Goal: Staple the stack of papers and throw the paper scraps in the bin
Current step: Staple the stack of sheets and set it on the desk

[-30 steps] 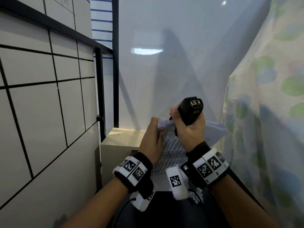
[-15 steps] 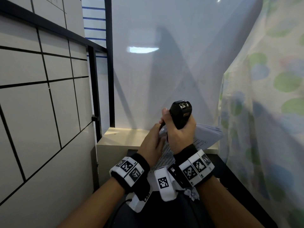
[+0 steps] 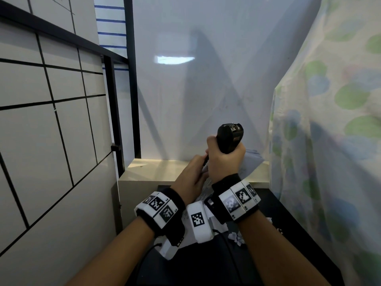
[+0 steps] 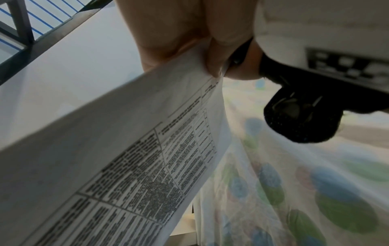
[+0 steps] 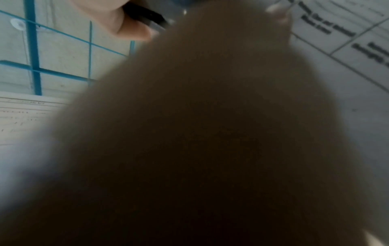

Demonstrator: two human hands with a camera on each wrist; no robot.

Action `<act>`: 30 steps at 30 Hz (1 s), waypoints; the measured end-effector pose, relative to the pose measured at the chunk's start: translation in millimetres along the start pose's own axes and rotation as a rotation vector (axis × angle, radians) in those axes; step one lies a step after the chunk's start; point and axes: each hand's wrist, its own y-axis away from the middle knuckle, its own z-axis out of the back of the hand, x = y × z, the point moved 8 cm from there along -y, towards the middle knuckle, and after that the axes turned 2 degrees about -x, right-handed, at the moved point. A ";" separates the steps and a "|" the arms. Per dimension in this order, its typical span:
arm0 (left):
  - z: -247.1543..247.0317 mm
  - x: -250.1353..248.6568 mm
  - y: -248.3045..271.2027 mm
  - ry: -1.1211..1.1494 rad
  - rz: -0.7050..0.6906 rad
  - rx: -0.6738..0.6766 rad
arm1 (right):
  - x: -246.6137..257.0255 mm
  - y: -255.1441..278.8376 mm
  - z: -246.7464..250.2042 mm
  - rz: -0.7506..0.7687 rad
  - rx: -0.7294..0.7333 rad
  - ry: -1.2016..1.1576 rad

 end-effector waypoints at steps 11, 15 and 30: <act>-2.4 -0.6 -5.8 0.014 0.079 0.006 | -8.7 -6.2 1.6 -0.003 0.032 -0.071; -4.7 1.8 -7.1 -0.005 0.093 0.003 | -6.2 -5.1 2.3 -0.009 0.007 -0.076; 0.2 -1.2 -13.3 -0.049 0.110 -0.012 | -0.1 -26.2 26.2 -0.008 -0.124 -0.299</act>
